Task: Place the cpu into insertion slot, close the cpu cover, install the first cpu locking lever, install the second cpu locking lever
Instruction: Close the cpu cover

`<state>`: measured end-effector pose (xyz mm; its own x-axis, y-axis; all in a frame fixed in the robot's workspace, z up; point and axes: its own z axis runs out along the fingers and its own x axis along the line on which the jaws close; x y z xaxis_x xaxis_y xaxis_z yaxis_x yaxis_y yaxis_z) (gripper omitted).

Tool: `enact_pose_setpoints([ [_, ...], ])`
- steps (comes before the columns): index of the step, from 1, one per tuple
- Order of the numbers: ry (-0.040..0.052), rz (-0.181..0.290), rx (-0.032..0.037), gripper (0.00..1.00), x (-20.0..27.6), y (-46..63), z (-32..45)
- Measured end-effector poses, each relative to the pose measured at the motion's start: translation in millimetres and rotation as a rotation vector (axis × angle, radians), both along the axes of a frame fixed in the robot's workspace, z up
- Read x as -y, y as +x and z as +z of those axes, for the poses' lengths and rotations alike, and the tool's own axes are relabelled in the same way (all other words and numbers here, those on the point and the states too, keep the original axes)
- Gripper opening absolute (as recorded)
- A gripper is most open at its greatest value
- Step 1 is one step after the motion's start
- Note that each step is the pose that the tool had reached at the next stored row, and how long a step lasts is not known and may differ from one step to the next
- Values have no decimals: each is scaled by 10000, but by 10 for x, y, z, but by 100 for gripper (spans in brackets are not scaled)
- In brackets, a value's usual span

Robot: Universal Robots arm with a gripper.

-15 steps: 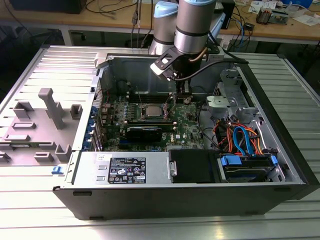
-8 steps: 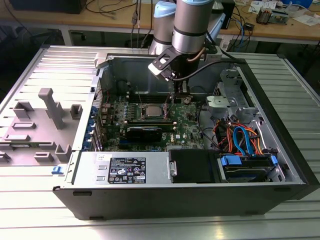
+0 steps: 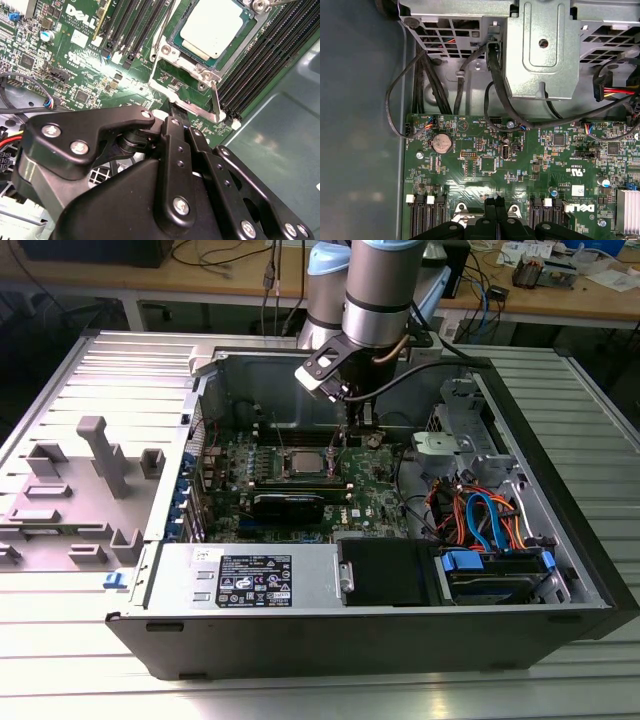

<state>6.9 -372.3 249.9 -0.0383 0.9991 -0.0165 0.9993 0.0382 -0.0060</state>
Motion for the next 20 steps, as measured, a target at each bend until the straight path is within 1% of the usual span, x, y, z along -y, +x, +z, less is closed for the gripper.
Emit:
enact_pose_setpoints([
  [6,1,-1,0,11,0,-12,0],
  [12,0,0,0,11,0,-144,-1],
  [15,0,0,0,11,0,-231,-2],
  [20,0,32,0,11,0,-294,-4],
])
